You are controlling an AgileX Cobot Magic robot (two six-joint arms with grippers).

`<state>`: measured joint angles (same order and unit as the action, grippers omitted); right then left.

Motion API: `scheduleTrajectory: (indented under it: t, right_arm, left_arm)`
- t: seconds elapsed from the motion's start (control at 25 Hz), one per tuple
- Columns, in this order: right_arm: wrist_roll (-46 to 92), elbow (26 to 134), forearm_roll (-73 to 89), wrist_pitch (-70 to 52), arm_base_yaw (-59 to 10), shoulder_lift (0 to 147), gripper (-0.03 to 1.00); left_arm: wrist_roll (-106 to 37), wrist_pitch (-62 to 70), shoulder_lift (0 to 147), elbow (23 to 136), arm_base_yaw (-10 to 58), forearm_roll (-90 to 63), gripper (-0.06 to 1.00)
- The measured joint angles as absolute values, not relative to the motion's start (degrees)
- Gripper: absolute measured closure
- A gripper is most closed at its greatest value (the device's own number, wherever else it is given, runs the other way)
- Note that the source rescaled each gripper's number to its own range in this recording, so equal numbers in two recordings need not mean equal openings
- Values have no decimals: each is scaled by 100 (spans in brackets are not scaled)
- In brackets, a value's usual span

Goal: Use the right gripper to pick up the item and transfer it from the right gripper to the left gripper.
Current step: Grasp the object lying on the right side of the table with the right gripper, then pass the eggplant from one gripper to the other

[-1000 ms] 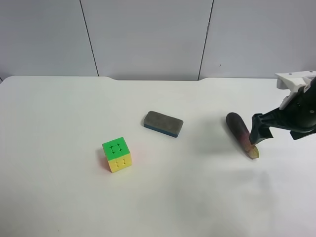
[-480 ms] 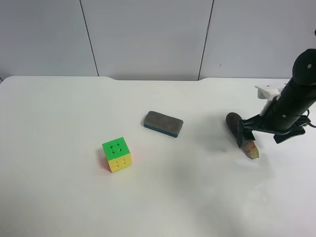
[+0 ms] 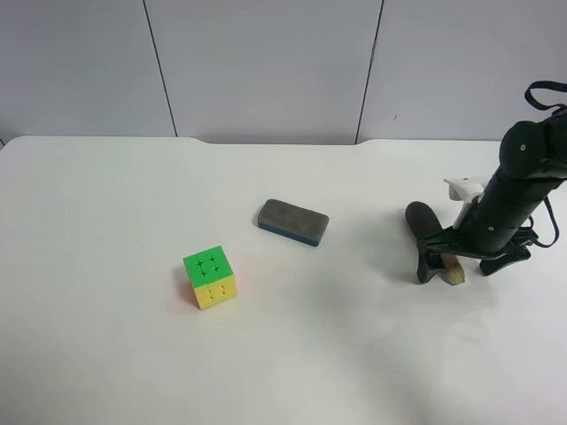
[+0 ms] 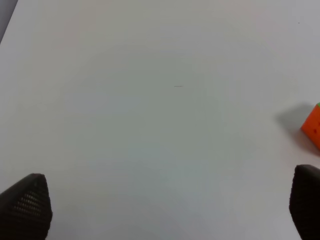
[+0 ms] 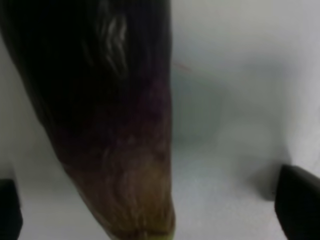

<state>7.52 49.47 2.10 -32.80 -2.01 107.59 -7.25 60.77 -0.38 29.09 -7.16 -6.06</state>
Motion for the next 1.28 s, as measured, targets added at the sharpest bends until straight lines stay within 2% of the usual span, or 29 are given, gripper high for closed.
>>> scheduleTrajectory:
  t: [0.16, 0.28, 0.4, 0.6, 0.72, 0.76, 1.28]
  right_arm:
    - [772, 4947, 208, -3267, -201, 10802, 0]
    - [797, 4947, 188, -3259, -201, 10802, 21]
    - [797, 4947, 188, -3260, -201, 10802, 46]
    - [804, 4947, 188, -3260, -201, 10802, 71]
    - [837, 4947, 188, -3260, -201, 10802, 93]
    - [837, 4947, 188, -3260, -201, 10802, 97]
    - [844, 4947, 335, -3490, -201, 10264, 97]
  left_arm:
    - [-725, 6077, -38, 2909, -716, -606, 5]
    - [-725, 6077, -38, 2909, -716, -606, 5]
    - [-725, 6077, -38, 2909, -716, -606, 5]
    - [-725, 6077, -38, 2909, -716, -606, 5]
    - [-725, 6077, -38, 2909, -716, -606, 5]
    - [-725, 6077, -38, 2909, -716, -606, 5]
    - [-725, 6077, -38, 2909, -716, -606, 5]
